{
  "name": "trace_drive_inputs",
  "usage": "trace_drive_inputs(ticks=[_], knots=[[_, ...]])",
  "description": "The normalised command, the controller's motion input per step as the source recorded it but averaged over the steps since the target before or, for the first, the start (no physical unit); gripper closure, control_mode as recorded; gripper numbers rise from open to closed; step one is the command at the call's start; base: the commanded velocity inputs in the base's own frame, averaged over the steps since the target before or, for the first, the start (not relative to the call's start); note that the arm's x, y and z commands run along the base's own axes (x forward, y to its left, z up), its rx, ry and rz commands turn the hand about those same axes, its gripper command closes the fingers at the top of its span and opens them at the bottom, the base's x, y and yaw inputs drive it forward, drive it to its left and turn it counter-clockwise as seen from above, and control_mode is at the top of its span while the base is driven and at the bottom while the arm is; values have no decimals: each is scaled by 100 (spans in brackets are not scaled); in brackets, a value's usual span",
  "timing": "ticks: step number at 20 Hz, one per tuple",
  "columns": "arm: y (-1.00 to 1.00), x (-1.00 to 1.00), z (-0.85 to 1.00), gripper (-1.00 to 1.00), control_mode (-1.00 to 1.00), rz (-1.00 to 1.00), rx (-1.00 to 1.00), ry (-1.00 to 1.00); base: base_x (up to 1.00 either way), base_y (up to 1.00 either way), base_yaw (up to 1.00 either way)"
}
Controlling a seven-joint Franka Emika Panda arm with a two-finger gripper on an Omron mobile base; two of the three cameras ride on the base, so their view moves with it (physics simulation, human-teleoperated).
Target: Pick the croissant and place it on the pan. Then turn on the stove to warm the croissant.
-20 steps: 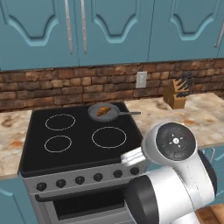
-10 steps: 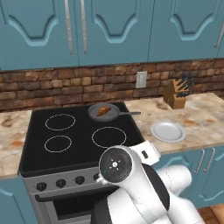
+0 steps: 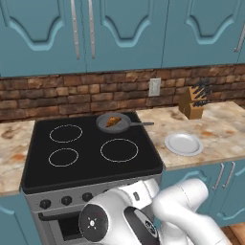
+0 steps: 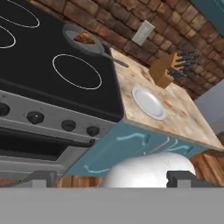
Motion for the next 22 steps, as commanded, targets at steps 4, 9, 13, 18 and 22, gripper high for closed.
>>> trace_drive_inputs(ticks=[4,9,13,18,22], knots=[[0,0,-60,-100,-100,1,6,-21,0,0,0],[0,0,-52,-100,-100,4,7,-19,0,0,0],[0,0,-45,-100,-100,5,5,-17,0,0,0],[0,0,-31,-100,-100,6,8,-17,0,0,0],[0,0,-9,-100,-100,4,7,-11,0,0,0]])
